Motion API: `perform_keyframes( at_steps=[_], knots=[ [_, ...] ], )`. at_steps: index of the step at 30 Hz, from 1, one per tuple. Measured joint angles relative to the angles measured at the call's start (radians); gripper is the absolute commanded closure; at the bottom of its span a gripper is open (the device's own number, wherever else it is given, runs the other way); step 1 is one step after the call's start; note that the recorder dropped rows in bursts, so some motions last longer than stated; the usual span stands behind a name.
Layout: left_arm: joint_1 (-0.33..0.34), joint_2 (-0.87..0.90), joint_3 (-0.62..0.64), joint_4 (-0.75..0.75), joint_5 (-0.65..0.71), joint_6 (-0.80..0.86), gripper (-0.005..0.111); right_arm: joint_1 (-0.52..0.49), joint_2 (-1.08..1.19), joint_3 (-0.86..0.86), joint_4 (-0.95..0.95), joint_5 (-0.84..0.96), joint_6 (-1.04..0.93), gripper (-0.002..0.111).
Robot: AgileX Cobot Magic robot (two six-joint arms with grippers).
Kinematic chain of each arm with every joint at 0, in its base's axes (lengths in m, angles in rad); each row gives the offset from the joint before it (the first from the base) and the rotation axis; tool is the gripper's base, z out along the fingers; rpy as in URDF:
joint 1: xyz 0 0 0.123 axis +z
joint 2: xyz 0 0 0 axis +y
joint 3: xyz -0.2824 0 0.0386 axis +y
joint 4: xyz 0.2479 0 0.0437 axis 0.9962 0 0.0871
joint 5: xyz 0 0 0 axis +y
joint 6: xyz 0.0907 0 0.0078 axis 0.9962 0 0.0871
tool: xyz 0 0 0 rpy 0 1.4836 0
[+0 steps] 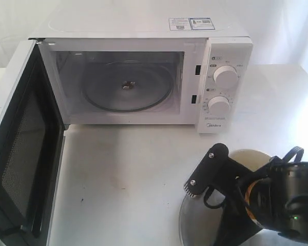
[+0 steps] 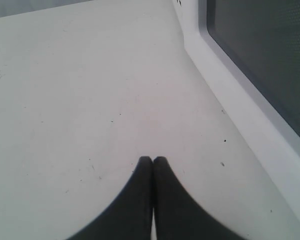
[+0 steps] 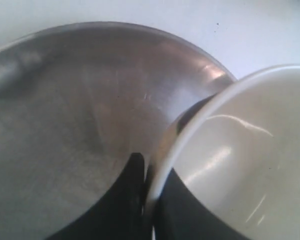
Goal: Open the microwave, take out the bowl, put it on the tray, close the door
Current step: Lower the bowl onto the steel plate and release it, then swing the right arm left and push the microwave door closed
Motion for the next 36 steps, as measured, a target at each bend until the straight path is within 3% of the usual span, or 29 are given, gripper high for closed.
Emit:
perform_keyframes(
  at_steps=[5,9,12,14,16,20,28,36],
  knots=[
    [0.0,0.0,0.0,0.0,0.0,0.0,0.107,0.0,0.039,0.025,-0.226,-0.011,0.233,0.093],
    [0.0,0.0,0.0,0.0,0.0,0.0,0.107,0.0,0.046,0.025,-0.359,0.027,0.401,0.074],
    [0.0,0.0,0.0,0.0,0.0,0.0,0.107,0.0,0.046,0.025,-0.427,0.014,0.465,0.061],
    [0.0,0.0,0.0,0.0,0.0,0.0,0.107,0.0,0.046,0.025,-0.478,-0.013,0.492,0.058],
    [0.0,0.0,0.0,0.0,0.0,0.0,0.107,0.0,0.046,0.013,-0.528,-0.055,0.529,0.061],
    [0.0,0.0,0.0,0.0,0.0,0.0,0.107,0.0,0.033,-0.074,-0.649,-0.166,0.624,0.079],
    [0.0,0.0,0.0,0.0,0.0,0.0,0.107,0.055,0.023,-0.425,-0.811,-0.394,0.743,0.107],
    [0.0,0.0,0.0,0.0,0.0,0.0,0.107,0.207,0.172,-0.786,-0.821,-0.817,0.6,0.108]
  ],
)
